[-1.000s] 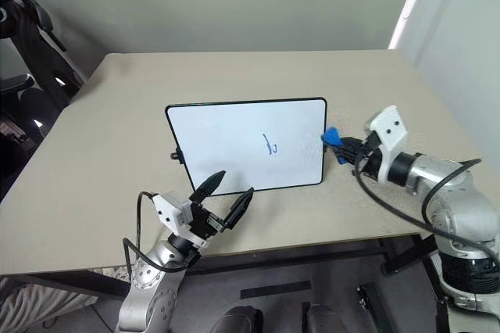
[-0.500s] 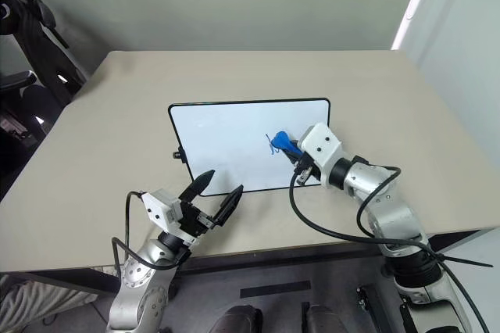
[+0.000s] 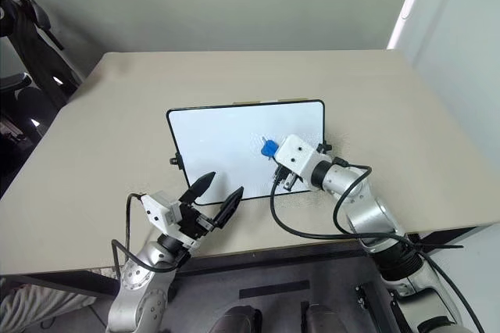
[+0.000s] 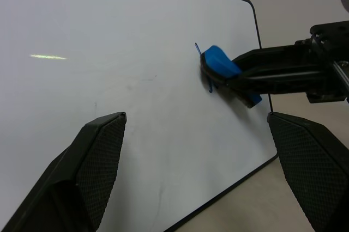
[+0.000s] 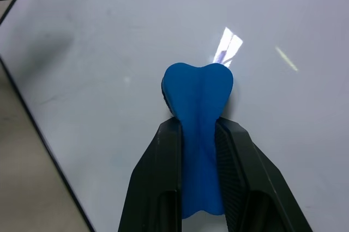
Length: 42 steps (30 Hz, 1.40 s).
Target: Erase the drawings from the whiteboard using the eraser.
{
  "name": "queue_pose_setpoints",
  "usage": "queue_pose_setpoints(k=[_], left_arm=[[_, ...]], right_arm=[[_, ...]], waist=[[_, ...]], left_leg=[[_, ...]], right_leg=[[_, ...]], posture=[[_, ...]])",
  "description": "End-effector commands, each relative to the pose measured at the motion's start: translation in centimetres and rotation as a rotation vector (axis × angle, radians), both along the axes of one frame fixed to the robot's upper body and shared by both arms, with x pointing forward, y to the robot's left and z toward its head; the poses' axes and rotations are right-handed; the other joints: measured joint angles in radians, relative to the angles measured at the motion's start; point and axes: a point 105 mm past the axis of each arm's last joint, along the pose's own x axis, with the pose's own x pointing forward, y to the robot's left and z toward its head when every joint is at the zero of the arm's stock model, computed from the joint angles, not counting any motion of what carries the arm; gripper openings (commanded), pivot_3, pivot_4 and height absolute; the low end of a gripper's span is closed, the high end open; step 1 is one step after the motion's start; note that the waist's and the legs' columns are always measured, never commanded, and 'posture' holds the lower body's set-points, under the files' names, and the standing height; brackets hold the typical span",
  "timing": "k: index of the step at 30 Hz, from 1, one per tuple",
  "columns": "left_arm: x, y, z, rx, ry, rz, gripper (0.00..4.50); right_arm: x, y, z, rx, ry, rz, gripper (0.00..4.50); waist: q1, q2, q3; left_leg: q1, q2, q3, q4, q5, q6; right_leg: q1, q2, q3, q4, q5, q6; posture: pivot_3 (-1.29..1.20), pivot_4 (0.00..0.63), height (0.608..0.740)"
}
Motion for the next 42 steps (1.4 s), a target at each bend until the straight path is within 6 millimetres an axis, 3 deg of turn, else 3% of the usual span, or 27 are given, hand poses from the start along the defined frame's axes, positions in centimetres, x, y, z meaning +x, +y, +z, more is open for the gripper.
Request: queue_pose_setpoints(k=[1,4,13,19,23,29,36,42], left_arm=[[-0.5,-0.3,1.2,-0.008,-0.050,-0.013,4.50],[-0.5,-0.3,1.2,-0.009,-0.050,-0.012,4.50],[-0.3,-0.4,1.3,-0.007,-0.055,-0.011,4.50],[-0.3,-0.5,1.4,-0.008,-0.058,-0.013,4.50],[-0.4,-0.6,1.4,-0.009,-0.059,-0.015,4.50],[-0.5,-0.8,1.4,-0.008,-0.058,-0.023,4.50],[-0.5,-1.0,1.4,-0.010,-0.057,-0.030,4.50],[-0.7,-1.0,1.5,-0.011,-0.059,-0.026,4.50]], right_arm=[[-0.2,0.4,0.8,-0.035,-0.034,0.031,0.86],[0.0,0.5,1.0,-0.039,-0.039,0.035,0.86],[2.9,-0.3,4.4,0.037,-0.122,-0.087,0.86],[2.0,0.3,2.9,-0.005,-0.087,-0.036,0.86],[0.1,0.9,0.9,-0.076,-0.023,0.061,0.86],[-0.5,0.4,-0.1,-0.148,0.032,0.089,0.86],[0.1,0.7,1.3,-0.101,0.020,0.080,0.86],[2.2,0.4,2.4,-0.083,0.010,-0.026,0.86]], waist=[[0.000,0.000,0.000],[0.000,0.000,0.000],[-0.001,0.000,0.000],[0.000,0.000,0.000],[0.000,-0.001,0.000],[-0.003,-0.001,0.000],[-0.003,0.000,0.000],[-0.004,0.000,0.000]], left_leg=[[0.000,0.000,0.000,0.000,0.000,0.000],[0.000,0.000,0.000,0.000,0.000,0.000],[0.000,0.000,0.000,0.000,0.001,0.001],[0.000,0.000,0.000,0.000,0.000,0.000],[0.000,0.000,0.000,0.000,0.000,-0.001],[0.000,0.000,0.000,0.000,-0.002,-0.004],[0.000,0.000,0.000,0.000,-0.001,-0.004],[0.000,0.000,0.000,0.000,0.001,0.001]], right_leg=[[0.000,0.000,0.000,0.000,0.000,0.000],[0.000,0.000,0.000,0.000,-0.002,-0.003],[-0.002,0.000,0.000,0.000,-0.002,-0.005],[-0.001,0.000,0.000,0.000,-0.001,-0.006],[-0.001,0.000,0.000,0.000,-0.001,-0.006],[-0.001,0.000,0.000,0.000,-0.002,-0.004],[-0.001,0.000,0.000,0.000,-0.004,-0.002],[-0.002,0.000,0.000,0.000,-0.002,-0.005]], posture=[[0.00,0.150,0.740],[0.00,0.150,0.740],[0.00,0.150,0.740],[0.00,0.150,0.740],[0.00,0.150,0.740],[0.00,0.150,0.740],[0.00,0.150,0.740],[0.00,0.150,0.740]])
